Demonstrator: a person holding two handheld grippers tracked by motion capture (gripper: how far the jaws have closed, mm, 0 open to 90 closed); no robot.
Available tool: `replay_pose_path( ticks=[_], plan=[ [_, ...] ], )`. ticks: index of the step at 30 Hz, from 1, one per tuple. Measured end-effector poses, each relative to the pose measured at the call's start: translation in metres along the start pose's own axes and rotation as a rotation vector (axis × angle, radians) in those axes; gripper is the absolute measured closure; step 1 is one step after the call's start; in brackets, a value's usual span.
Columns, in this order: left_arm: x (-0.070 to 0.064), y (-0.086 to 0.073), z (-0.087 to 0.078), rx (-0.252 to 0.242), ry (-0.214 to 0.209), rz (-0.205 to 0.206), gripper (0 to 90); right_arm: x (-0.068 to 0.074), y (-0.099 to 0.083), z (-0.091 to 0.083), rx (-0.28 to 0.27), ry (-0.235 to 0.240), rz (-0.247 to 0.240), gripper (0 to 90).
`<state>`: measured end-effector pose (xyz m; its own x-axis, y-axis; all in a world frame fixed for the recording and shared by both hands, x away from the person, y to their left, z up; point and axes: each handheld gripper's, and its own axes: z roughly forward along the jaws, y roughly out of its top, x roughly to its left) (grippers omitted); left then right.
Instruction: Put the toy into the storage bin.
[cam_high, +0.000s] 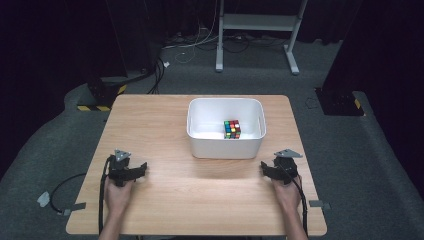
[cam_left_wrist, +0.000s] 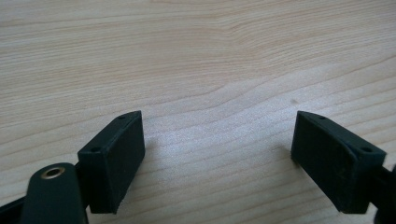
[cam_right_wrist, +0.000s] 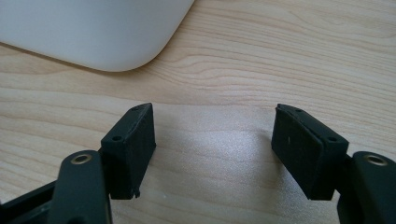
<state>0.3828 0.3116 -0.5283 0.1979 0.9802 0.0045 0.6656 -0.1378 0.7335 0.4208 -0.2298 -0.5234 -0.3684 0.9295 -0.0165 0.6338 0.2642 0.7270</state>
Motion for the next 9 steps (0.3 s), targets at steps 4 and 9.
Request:
replay_pose_path(
  ticks=[4, 9],
  plan=[
    [0.0000, 0.0000, 0.0000, 0.000, 0.000, 0.000, 17.6, 0.0000, 0.0000, 0.0000, 0.000, 0.000, 0.000, 30.3],
    [0.0001, 0.0000, 0.0000, 0.000, 0.000, 0.001, 17.6, 0.0000, 0.0000, 0.0000, 0.000, -0.002, -0.002, 30.3]
  ],
)
